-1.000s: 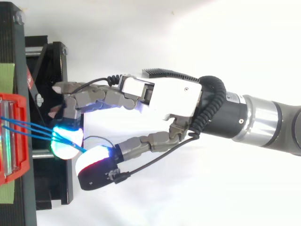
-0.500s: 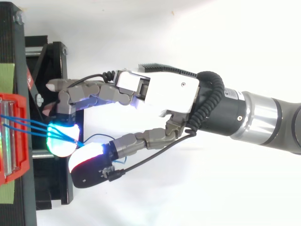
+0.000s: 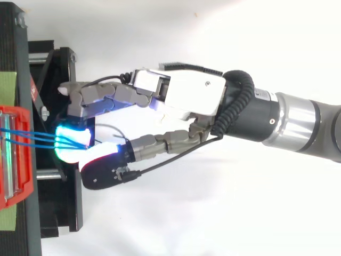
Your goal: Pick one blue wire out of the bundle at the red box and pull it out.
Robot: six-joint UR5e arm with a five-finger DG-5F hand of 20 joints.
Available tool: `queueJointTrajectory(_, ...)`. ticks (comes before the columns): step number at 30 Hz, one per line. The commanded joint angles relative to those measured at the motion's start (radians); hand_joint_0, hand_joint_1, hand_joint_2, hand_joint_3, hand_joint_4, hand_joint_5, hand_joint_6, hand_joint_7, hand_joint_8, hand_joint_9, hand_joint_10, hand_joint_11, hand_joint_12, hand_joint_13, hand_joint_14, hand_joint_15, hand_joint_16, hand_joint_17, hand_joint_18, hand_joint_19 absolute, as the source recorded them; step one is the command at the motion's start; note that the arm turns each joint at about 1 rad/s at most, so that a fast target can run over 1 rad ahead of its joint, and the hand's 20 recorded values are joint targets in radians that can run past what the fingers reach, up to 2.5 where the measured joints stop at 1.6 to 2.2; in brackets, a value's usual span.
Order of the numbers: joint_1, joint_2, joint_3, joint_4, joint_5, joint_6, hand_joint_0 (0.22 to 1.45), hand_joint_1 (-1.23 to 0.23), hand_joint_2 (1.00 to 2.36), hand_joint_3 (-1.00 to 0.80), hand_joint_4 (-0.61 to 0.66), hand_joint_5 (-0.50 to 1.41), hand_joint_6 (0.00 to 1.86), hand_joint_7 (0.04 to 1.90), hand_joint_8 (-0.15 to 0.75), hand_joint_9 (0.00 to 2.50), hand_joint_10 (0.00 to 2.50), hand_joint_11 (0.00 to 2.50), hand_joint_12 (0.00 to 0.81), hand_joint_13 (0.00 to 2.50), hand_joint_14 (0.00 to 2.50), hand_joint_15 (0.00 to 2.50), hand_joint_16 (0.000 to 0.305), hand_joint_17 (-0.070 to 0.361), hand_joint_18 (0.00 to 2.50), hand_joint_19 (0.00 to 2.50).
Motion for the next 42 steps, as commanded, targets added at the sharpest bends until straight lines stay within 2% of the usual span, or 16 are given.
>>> queueJointTrajectory(1, -0.008, 0.000, 0.000, -0.019, -0.021, 0.010, 0.62, -0.61, 1.01, -0.22, 0.28, -0.08, 0.50, 1.16, 0.267, 0.58, 0.00, 0.12, 0.363, 0.22, 0.01, 0.15, 0.063, 0.143, 0.05, 0.33)
queueJointTrajectory(9, -0.010, 0.000, 0.001, -0.036, -0.025, 0.006, 0.63, -0.67, 1.01, -0.21, 0.24, -0.08, 0.50, 1.25, 0.267, 0.60, 0.01, 0.19, 0.362, 0.23, 0.01, 0.17, 0.062, 0.140, 0.09, 0.35)
queueJointTrajectory(15, -0.010, 0.001, 0.000, -0.033, -0.022, 0.003, 0.62, -0.69, 1.02, -0.19, 0.24, -0.10, 0.58, 1.13, 0.268, 0.61, 0.01, 0.22, 0.364, 0.25, 0.01, 0.17, 0.062, 0.140, 0.11, 0.36)
queueJointTrajectory(22, -0.010, 0.001, 0.000, -0.036, -0.027, 0.010, 0.62, -0.76, 1.01, -0.14, 0.27, -0.14, 0.77, 0.83, 0.279, 0.63, 0.01, 0.27, 0.377, 0.27, 0.01, 0.17, 0.064, 0.144, 0.15, 0.35)
queueJointTrajectory(27, -0.010, 0.001, 0.000, -0.036, -0.027, 0.010, 0.63, -0.78, 1.02, -0.10, 0.28, -0.14, 0.79, 0.80, 0.277, 0.65, 0.01, 0.29, 0.380, 0.29, 0.01, 0.17, 0.065, 0.145, 0.19, 0.33)
queueJointTrajectory(31, -0.010, 0.017, 0.001, -0.039, -0.027, 0.007, 0.62, -0.78, 1.02, -0.06, 0.29, -0.14, 0.81, 0.76, 0.281, 0.69, 0.01, 0.33, 0.386, 0.31, 0.01, 0.19, 0.066, 0.147, 0.21, 0.34)
queueJointTrajectory(39, -0.010, 0.034, 0.000, -0.103, -0.032, -0.014, 0.61, -0.77, 1.01, -0.01, 0.29, -0.14, 0.83, 0.72, 0.301, 0.73, 0.01, 0.37, 0.406, 0.34, 0.01, 0.19, 0.070, 0.157, 0.25, 0.35)
queueJointTrajectory(42, -0.010, 0.038, 0.000, -0.126, -0.047, -0.019, 0.61, -0.76, 1.01, 0.02, 0.28, -0.14, 0.84, 0.71, 0.304, 0.74, 0.01, 0.38, 0.413, 0.35, 0.01, 0.20, 0.071, 0.159, 0.26, 0.35)
